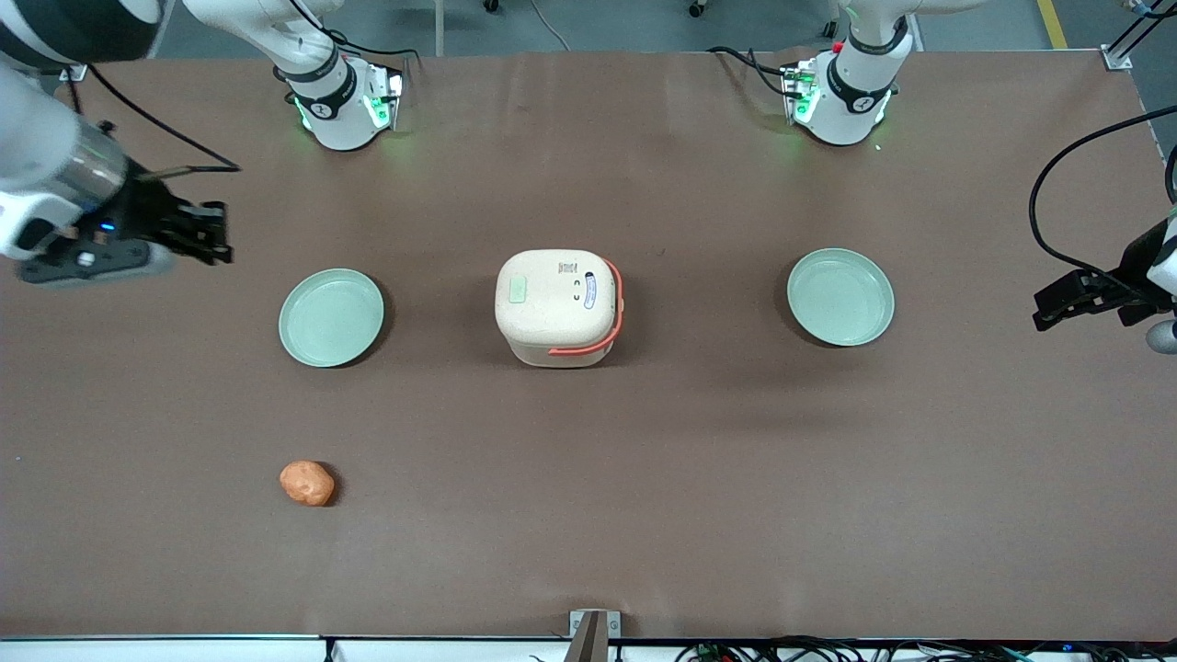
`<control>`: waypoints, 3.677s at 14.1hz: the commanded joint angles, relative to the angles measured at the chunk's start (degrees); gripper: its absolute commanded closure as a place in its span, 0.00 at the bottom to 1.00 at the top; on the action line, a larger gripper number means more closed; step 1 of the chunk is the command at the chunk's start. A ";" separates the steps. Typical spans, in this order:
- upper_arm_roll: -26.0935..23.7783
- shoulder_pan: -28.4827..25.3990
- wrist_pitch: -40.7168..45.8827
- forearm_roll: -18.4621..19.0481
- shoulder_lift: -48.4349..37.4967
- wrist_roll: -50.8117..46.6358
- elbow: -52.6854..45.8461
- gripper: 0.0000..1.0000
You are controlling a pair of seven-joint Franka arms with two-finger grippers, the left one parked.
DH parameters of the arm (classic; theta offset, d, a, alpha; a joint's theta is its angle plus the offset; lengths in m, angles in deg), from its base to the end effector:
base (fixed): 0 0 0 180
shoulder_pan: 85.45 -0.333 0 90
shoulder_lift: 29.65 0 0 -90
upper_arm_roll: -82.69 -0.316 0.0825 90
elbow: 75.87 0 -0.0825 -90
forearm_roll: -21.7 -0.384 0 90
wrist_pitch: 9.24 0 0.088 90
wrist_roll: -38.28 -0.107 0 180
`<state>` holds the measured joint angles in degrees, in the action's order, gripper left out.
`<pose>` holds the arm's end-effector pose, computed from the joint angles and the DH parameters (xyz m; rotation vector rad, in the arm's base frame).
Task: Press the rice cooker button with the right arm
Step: 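Move the right gripper over the white rice cooker's lid button, then press down on the rice cooker's lid button with the closed right gripper, then lift the right gripper away as the rice cooker lid springs open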
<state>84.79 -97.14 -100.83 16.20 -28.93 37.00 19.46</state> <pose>0.5470 0.1027 0.5765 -3.0439 -0.2113 0.1321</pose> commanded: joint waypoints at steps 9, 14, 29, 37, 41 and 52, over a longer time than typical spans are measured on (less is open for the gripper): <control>0.53 -24.34 -15.54 -1.44 14.64 -26.40 0.47 1.00; 0.62 -29.09 -18.79 -1.45 19.66 -30.70 0.47 1.00; 0.71 -29.54 -22.49 -0.74 24.59 -31.06 0.13 1.00; 3.34 -26.21 -7.57 -0.92 15.99 -31.15 -5.41 0.96; 7.64 -21.99 -2.54 -0.74 10.01 -30.54 -6.99 0.58; 30.14 -16.35 7.64 1.18 6.13 -6.21 -13.84 0.00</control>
<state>114.10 -113.02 -96.06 15.76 -21.92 27.23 8.28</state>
